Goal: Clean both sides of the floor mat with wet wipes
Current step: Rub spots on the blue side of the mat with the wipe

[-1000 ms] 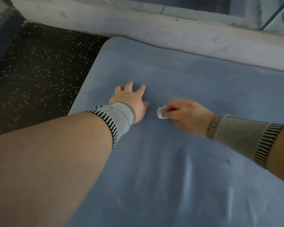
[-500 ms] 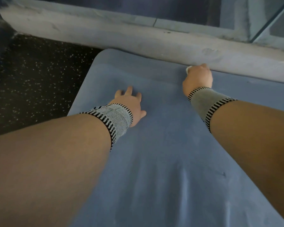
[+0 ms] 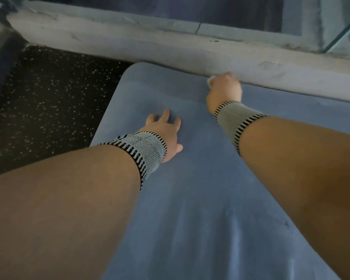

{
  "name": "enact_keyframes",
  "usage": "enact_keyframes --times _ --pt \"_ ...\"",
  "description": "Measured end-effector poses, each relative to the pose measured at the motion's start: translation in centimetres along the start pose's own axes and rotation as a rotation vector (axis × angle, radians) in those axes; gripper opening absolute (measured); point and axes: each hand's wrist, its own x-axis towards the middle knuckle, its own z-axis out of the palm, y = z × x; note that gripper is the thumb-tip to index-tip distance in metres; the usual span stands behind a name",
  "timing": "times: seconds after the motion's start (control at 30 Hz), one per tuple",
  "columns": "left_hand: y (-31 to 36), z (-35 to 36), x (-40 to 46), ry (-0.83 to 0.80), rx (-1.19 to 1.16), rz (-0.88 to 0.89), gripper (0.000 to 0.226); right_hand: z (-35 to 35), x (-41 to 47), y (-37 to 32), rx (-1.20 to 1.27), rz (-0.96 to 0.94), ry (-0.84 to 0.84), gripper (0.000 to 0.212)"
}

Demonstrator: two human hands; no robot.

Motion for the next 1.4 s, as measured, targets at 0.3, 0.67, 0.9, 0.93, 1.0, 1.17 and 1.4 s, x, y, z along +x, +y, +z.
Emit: enact_keyframes --times 0.3,0.67,0.9,0.93,1.0,1.17,1.4 --pt "-0.3 0.5 0.3 0.02 -0.083 0.006 0.076 0.6 1.1 1.0 -0.08 -0.053 0.008 0.024" --pt "-0.2 0.7 0.7 0.004 -0.114 -0.003 0.077 1.0 2.4 0.1 0.149 -0.174 0.04 0.027" --pt "-0.2 0.9 0.7 0.018 -0.124 -0.001 0.078 1.5 -1.2 -0.9 0.131 -0.531 -0.157 0.04" --pt "-0.2 0.8 0.7 0.019 -0.118 -0.004 0.078 1.2 -0.9 -0.6 0.106 -0.579 -0.162 0.04" --pt "-0.1 0.7 0.7 0.01 -0.109 -0.003 0.077 0.7 1.3 -0.4 0.01 -0.479 -0.109 0.041" --pt "-0.2 0.8 0.7 0.023 -0.078 0.001 0.078 0.9 1.7 -2.4 0.066 -0.267 -0.095 0.042" --pt "-0.1 0.8 0.6 0.028 -0.09 -0.003 0.078 0.7 0.3 -1.0 0.095 -0.431 -0.171 0.037"
